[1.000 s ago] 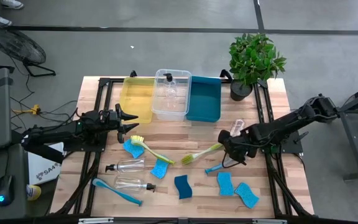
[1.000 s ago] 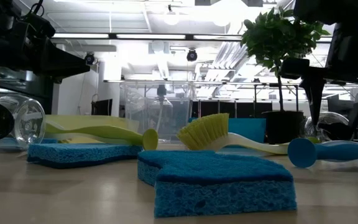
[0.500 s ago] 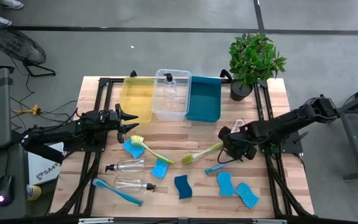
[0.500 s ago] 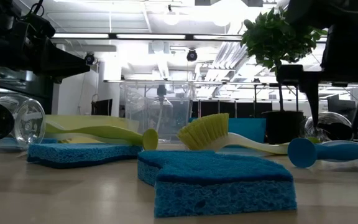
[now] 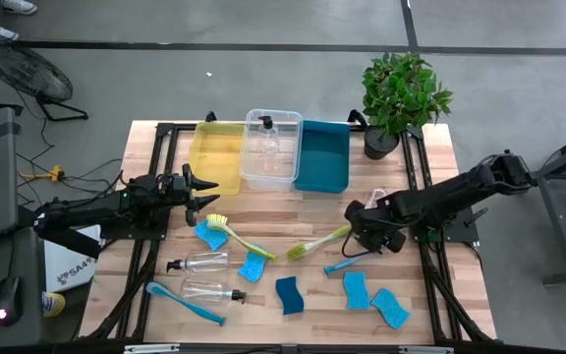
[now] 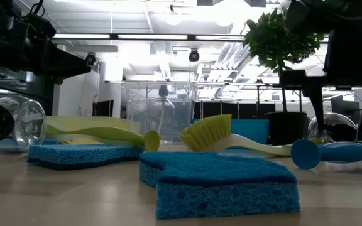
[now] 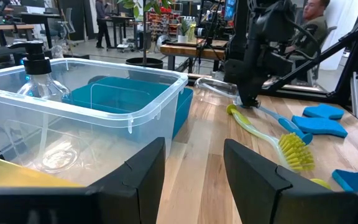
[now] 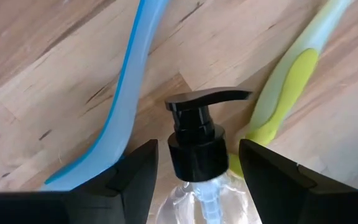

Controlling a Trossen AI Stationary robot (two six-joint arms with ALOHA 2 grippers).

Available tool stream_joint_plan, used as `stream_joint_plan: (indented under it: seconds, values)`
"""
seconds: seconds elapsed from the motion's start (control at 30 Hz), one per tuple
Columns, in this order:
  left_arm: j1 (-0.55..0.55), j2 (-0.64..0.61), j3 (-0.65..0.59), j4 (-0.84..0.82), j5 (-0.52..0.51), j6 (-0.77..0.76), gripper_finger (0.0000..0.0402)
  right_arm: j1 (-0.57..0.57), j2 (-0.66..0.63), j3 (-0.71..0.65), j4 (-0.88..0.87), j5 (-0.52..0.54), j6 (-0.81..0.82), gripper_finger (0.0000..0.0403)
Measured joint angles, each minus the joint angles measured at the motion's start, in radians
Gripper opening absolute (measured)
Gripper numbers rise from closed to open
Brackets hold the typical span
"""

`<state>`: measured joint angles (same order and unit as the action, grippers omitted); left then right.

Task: Pick & Place Kitchen Sink Supplies
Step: Put the transparent dishwashing bottle into the transparent bin

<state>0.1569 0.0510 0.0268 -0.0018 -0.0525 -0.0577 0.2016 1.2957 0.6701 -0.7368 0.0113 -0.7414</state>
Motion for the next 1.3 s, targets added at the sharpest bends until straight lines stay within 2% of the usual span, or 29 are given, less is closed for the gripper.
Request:
stream_joint_plan:
  seconds: [0.4, 0.93, 1.1, 1.3]
  values:
    - [0.0, 0.0, 0.0, 0.0, 0.0, 0.0, 0.016, 0.001, 0.035, 0.0, 0.003, 0.032, -0.007, 0.0212]
    - [0.0, 0.0, 0.0, 0.0, 0.0, 0.0, 0.016, 0.001, 0.035, 0.0, -0.006, 0.065, 0.001, 0.0139]
    - [0.0, 0.0, 0.0, 0.0, 0.0, 0.0, 0.016, 0.001, 0.035, 0.0, -0.006, 0.072, 0.002, 0.0136]
    - [0.0, 0.0, 0.0, 0.0, 0.0, 0.0, 0.016, 0.002, 0.035, 0.012, -0.008, 0.13, 0.049, 0.0135]
